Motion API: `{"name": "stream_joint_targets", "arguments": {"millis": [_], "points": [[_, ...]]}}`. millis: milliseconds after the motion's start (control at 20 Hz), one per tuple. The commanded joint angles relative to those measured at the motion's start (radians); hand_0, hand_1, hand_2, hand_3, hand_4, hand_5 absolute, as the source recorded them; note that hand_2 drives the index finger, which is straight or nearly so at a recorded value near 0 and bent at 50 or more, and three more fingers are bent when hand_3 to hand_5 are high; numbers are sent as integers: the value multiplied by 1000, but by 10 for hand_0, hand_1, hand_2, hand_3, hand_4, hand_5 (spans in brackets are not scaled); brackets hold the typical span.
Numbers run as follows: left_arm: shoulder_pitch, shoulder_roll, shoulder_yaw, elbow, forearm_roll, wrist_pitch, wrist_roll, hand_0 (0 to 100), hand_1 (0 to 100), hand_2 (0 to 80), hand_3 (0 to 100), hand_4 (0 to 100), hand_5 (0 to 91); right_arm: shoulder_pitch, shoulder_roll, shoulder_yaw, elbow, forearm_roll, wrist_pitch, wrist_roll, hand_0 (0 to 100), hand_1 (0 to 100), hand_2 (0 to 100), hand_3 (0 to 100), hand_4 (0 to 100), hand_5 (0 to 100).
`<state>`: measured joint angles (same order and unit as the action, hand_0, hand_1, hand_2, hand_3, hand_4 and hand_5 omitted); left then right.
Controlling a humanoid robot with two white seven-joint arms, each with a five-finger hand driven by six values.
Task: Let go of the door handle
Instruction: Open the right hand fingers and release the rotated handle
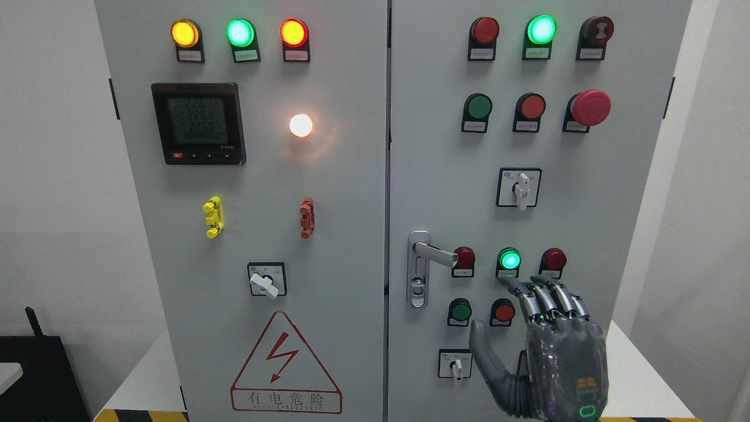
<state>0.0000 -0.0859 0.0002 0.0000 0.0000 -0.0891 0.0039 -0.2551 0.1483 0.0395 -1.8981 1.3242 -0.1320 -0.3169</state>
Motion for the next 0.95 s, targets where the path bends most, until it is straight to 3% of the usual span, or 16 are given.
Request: {"name": "stream_joint_targets", "arguments": {"millis": [0,902], "points": [[-17,0,34,25,-29,0,-1,120,389,0,0,0,0,5,0,-30,-32,-25,-3,6,427,110,0,0,0,0],[-15,0,34,25,-29,0,1,120,389,0,0,0,0,22,-3,-9,-18,-53,-5,13,379,210,0,19,0,0]]}}
